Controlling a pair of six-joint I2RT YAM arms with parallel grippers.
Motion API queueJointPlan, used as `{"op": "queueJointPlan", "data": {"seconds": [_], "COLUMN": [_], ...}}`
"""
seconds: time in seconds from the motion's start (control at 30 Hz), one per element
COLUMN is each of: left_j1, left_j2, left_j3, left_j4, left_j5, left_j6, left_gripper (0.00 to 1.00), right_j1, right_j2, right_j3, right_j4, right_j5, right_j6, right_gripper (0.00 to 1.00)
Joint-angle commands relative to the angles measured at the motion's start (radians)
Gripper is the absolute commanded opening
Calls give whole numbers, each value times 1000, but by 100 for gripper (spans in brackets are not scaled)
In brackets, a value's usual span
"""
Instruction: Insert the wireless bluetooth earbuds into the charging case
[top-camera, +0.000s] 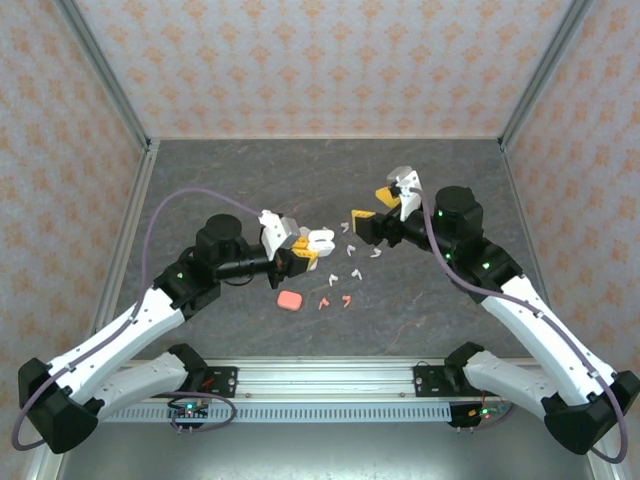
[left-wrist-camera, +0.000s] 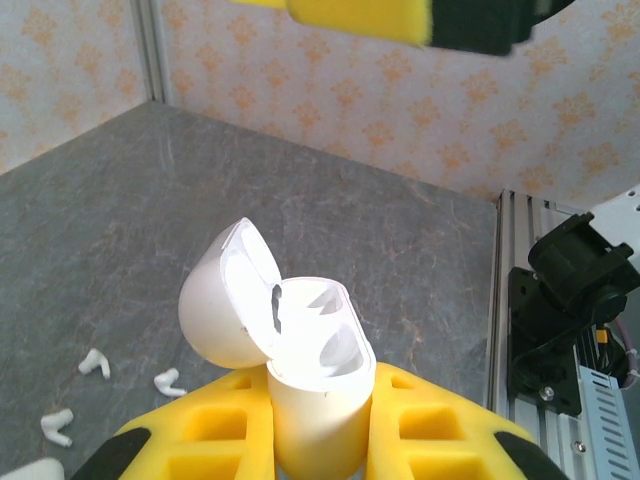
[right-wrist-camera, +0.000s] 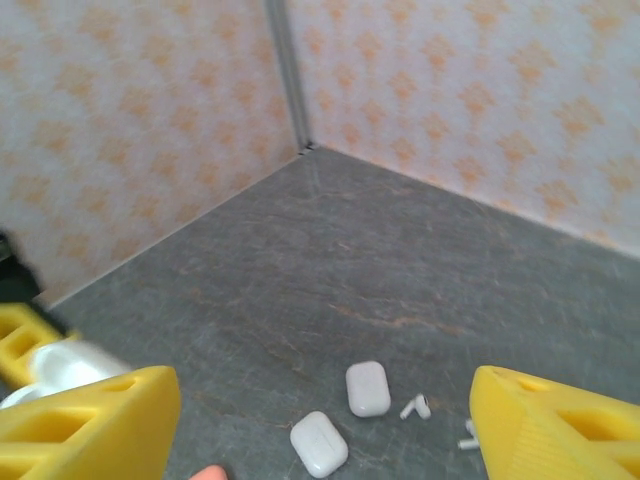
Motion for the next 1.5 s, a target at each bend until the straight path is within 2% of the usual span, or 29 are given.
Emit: {"op": "queueJointPlan", "data": {"seconds": [0.0, 0.13, 0.47, 0.8, 1.13, 1.47], "left_j1": [-6, -6, -6, -7, -9, -10], "left_j2": [-50, -89, -102, -98, -98, -84], "left_j3": [-32, -58, -56, -59, -59, -56], "left_j4": [60, 73, 70, 71, 67, 70], "left_j5": [-26, -18, 7, 4, 0, -1], "left_j6": [-36, -55, -60, -82, -95, -95], "left_gripper": [0, 0, 0, 0, 0, 0], "right_j1": [-57, -74, -68, -10, -4, 3], "right_j2": [45, 154, 612, 925, 1026, 987], "right_j3": [-57, -83, 84, 257, 317, 249], "right_j4": [-33, -64, -199, -204, -235, -257], "right_j5": [61, 82, 109, 135, 177, 162], "right_j6": [213, 297, 239, 153, 126, 133], "right_gripper": [73, 65, 44, 41, 41, 36]}}
